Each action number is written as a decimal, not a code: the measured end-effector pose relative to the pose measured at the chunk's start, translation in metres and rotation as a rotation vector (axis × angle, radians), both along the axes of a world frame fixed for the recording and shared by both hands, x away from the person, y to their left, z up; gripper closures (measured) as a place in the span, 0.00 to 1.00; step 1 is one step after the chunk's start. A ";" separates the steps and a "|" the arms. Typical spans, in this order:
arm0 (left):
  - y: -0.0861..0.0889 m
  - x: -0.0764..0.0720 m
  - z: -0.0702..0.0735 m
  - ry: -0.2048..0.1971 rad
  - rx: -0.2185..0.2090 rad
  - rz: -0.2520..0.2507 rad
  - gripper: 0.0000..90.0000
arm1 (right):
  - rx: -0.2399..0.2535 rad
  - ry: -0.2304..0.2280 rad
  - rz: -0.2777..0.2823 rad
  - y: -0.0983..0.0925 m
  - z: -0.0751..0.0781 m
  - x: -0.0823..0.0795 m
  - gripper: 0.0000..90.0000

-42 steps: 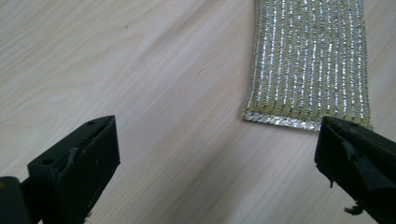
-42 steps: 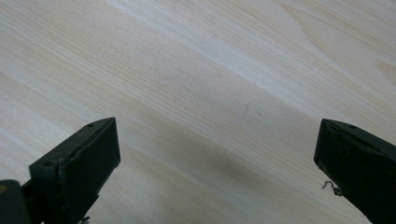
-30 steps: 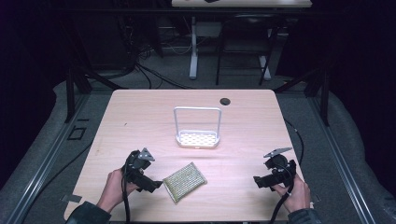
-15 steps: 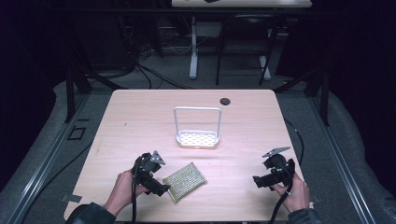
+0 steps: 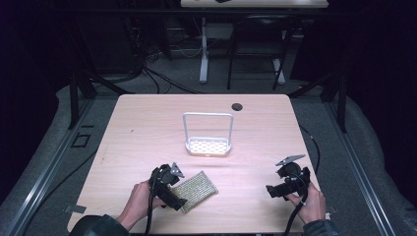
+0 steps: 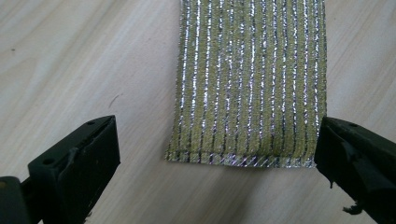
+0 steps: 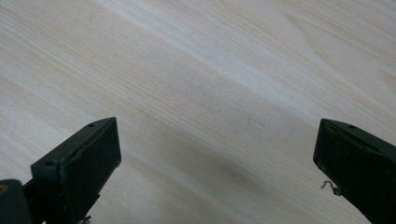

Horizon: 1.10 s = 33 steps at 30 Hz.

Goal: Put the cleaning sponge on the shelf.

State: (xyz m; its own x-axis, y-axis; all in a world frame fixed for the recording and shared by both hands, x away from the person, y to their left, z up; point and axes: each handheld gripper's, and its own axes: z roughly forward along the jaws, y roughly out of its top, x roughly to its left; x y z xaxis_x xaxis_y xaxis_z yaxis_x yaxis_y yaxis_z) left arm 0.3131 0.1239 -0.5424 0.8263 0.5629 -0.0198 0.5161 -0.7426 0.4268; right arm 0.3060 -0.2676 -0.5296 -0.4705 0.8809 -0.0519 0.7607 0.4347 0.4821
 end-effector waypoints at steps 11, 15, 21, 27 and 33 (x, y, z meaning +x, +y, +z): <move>-0.020 -0.003 -0.009 0.015 0.022 -0.049 0.00 | 0.001 -0.007 -0.006 -0.002 0.001 -0.001 0.02; -0.027 -0.004 -0.011 0.012 0.038 -0.059 0.00 | -0.010 -0.004 0.004 0.001 0.000 -0.001 0.02; -0.038 -0.006 -0.016 0.010 0.062 -0.067 0.00 | -0.010 0.001 0.009 0.000 0.000 -0.001 0.02; -0.042 -0.007 -0.020 0.009 0.080 -0.067 0.00 | -0.007 0.004 0.014 0.001 -0.001 0.000 0.03; -0.043 -0.009 -0.020 0.009 0.091 -0.082 0.04 | -0.009 0.006 0.019 0.000 -0.001 0.000 0.04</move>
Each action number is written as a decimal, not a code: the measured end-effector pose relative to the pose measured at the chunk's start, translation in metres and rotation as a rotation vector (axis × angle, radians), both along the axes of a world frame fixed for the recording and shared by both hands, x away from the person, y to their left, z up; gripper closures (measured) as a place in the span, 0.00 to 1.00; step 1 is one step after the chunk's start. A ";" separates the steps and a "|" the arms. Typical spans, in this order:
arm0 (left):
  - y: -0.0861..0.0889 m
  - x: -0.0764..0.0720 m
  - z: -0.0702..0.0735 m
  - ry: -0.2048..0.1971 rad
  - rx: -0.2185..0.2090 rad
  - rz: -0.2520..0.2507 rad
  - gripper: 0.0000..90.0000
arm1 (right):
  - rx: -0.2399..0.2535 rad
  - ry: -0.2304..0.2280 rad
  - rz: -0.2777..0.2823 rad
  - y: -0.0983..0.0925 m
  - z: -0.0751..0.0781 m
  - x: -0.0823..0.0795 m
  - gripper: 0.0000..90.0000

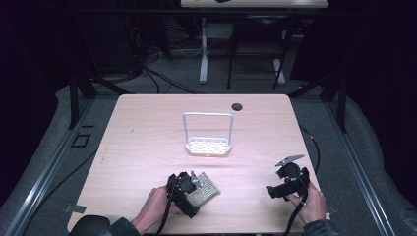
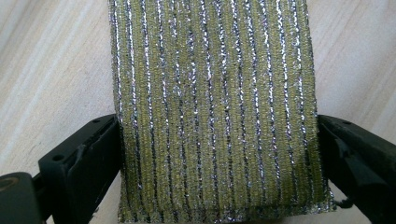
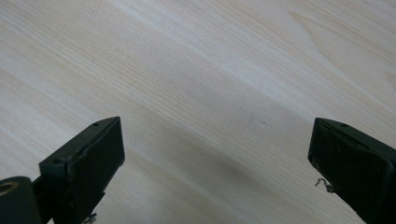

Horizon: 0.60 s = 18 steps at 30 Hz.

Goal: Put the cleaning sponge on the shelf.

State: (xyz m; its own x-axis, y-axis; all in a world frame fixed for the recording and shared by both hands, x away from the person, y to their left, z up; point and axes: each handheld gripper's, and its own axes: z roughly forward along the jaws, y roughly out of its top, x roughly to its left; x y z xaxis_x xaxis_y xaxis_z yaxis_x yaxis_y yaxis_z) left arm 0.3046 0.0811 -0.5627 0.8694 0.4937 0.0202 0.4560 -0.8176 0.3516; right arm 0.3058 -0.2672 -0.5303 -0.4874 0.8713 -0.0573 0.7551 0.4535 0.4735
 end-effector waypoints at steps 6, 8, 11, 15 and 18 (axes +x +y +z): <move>0.001 -0.002 0.001 -0.002 -0.006 -0.003 0.06 | -0.006 -0.005 -0.004 0.000 0.000 0.000 0.04; 0.001 -0.002 0.001 -0.006 -0.006 0.006 0.07 | -0.006 -0.005 -0.001 0.000 0.000 0.000 0.04; 0.002 -0.002 0.002 -0.019 -0.013 0.015 0.08 | -0.006 0.001 -0.001 0.000 0.000 0.000 0.05; 0.002 -0.002 0.002 -0.030 -0.013 0.028 0.08 | -0.005 -0.007 -0.002 0.000 0.001 0.000 0.05; 0.004 -0.002 0.004 -0.036 -0.020 0.044 0.08 | -0.004 0.005 0.000 0.000 0.001 0.000 0.05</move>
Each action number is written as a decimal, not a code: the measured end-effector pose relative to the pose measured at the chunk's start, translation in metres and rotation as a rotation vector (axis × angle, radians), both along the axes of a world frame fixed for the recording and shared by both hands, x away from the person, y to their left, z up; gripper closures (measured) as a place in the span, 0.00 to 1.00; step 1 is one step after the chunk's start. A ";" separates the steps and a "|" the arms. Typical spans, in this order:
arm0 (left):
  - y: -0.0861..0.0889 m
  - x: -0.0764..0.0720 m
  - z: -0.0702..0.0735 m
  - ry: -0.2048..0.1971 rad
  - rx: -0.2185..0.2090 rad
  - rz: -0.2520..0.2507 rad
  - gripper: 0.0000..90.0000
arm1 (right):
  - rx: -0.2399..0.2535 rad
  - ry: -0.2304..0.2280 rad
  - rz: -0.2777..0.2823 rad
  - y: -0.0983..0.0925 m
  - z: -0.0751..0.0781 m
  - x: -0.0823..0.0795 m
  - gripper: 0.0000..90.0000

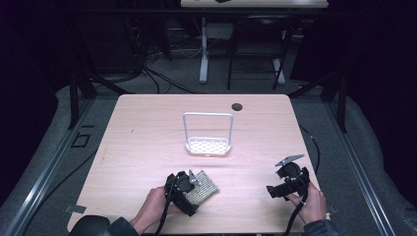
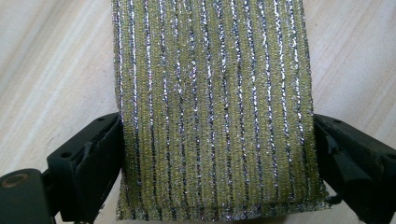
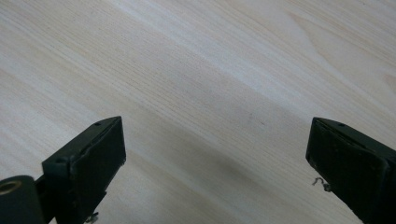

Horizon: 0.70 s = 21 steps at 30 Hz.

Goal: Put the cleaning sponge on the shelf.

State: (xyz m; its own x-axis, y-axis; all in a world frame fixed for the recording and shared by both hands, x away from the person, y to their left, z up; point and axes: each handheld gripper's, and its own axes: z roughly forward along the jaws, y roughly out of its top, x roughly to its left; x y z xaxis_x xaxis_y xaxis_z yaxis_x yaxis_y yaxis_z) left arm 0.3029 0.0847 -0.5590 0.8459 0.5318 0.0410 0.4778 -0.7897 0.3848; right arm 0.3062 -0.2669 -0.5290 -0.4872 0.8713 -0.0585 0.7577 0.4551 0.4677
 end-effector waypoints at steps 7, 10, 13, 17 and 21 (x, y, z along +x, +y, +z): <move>0.004 0.003 0.003 -0.010 -0.018 0.043 0.08 | -0.004 -0.010 0.014 0.001 0.000 0.001 0.05; 0.005 0.003 0.003 -0.013 -0.024 0.057 0.08 | 0.002 -0.004 0.018 0.002 0.001 0.001 0.05; 0.006 0.004 0.005 -0.018 -0.038 0.079 0.08 | 0.006 -0.009 0.024 0.003 0.001 0.001 0.05; 0.005 0.005 0.006 -0.029 -0.047 0.101 0.08 | 0.005 -0.005 0.036 0.005 0.001 0.001 0.05; 0.004 0.007 0.008 -0.030 -0.051 0.119 0.08 | 0.013 -0.002 0.037 0.004 0.002 0.003 0.04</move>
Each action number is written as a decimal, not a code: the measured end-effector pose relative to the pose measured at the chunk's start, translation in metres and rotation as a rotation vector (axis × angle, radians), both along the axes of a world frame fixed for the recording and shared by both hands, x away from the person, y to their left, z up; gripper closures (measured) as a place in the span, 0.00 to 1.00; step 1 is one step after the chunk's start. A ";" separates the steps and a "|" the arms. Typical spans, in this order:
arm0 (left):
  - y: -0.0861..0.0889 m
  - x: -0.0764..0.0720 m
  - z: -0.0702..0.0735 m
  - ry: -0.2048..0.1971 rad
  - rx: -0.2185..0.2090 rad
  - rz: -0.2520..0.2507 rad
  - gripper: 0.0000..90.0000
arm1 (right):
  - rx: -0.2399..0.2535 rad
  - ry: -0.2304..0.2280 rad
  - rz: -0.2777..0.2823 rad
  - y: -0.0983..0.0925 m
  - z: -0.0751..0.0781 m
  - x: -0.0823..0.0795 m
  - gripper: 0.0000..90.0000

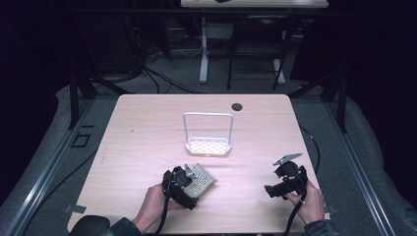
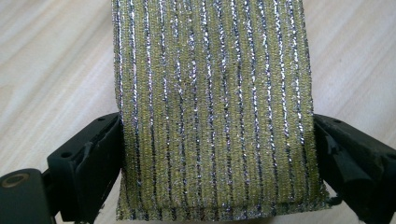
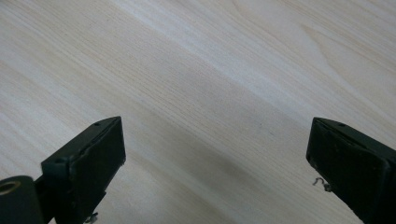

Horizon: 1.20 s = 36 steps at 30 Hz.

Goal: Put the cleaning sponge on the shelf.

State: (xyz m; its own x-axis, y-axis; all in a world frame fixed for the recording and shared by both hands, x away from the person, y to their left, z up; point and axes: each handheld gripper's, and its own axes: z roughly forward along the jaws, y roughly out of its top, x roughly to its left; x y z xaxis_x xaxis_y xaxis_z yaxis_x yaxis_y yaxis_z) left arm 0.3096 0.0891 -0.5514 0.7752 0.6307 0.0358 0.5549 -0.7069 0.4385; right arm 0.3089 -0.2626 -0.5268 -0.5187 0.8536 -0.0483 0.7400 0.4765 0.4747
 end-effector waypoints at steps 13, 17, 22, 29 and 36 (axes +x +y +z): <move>0.007 0.010 0.011 -0.013 -0.079 0.111 0.08 | 0.006 0.017 -0.001 -0.002 -0.002 0.001 0.04; 0.008 0.014 0.013 -0.014 -0.106 0.140 0.08 | 0.017 0.021 0.005 -0.002 -0.002 0.004 0.03; 0.006 0.017 0.014 -0.021 -0.112 0.165 0.08 | 0.041 0.035 0.016 0.004 -0.002 0.015 0.00; 0.000 0.021 0.015 -0.030 -0.114 0.177 0.08 | 0.068 0.048 0.052 0.006 -0.006 0.016 0.00; -0.007 0.022 0.012 -0.024 -0.115 0.176 0.08 | 0.097 0.035 0.059 0.001 -0.004 0.013 0.00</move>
State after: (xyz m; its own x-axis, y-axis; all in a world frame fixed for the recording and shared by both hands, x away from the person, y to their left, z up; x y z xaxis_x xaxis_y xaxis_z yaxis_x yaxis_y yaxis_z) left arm 0.3317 0.0826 -0.5395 0.6528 0.7571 -0.0274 0.6536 -0.5445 0.5256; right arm 0.3221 -0.2615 -0.5304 -0.5680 0.8214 0.0524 0.7291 0.4726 0.4950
